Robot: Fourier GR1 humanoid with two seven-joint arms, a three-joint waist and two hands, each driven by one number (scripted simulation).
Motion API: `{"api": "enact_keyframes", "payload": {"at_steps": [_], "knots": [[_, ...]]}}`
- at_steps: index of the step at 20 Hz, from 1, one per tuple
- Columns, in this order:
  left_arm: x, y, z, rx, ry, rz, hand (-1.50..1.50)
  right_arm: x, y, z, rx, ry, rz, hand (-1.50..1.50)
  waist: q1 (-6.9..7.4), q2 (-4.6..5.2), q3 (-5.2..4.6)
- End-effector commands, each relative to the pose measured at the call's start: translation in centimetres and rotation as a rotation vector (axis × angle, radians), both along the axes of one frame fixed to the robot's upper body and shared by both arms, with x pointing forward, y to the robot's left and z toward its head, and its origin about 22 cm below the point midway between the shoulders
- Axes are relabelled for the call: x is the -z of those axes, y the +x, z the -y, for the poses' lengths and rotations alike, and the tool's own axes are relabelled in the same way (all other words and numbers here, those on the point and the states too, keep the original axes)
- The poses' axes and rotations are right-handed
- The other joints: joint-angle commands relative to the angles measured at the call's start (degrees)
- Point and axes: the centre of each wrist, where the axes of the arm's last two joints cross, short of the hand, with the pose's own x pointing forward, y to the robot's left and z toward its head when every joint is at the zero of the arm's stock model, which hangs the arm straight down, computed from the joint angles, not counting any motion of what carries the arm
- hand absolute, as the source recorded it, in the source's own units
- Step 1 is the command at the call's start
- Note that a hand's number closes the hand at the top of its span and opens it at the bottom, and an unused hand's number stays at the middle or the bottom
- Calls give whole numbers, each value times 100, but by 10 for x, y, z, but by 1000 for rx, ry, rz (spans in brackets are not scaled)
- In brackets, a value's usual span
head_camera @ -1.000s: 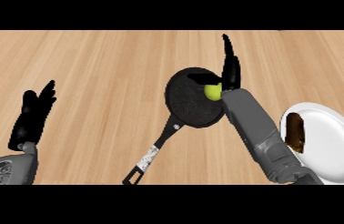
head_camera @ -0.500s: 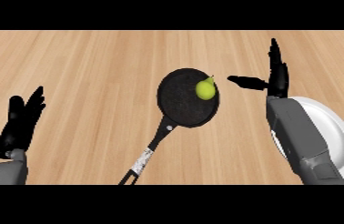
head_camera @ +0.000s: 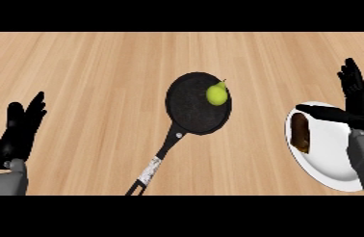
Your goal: Pick the pear from the plate and place it in the pan
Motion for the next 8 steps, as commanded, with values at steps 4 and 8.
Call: {"api": "enact_keyframes", "payload": {"at_steps": [4,8], "knots": [[-1,2,9,21,-6,8,0,-23,-61,66,-36,-40,5,-150,59,26,2],[3,-5,0,8,14,2,0,-6,-91,88,-19,-42,-4,-150,96,33,5]]}}
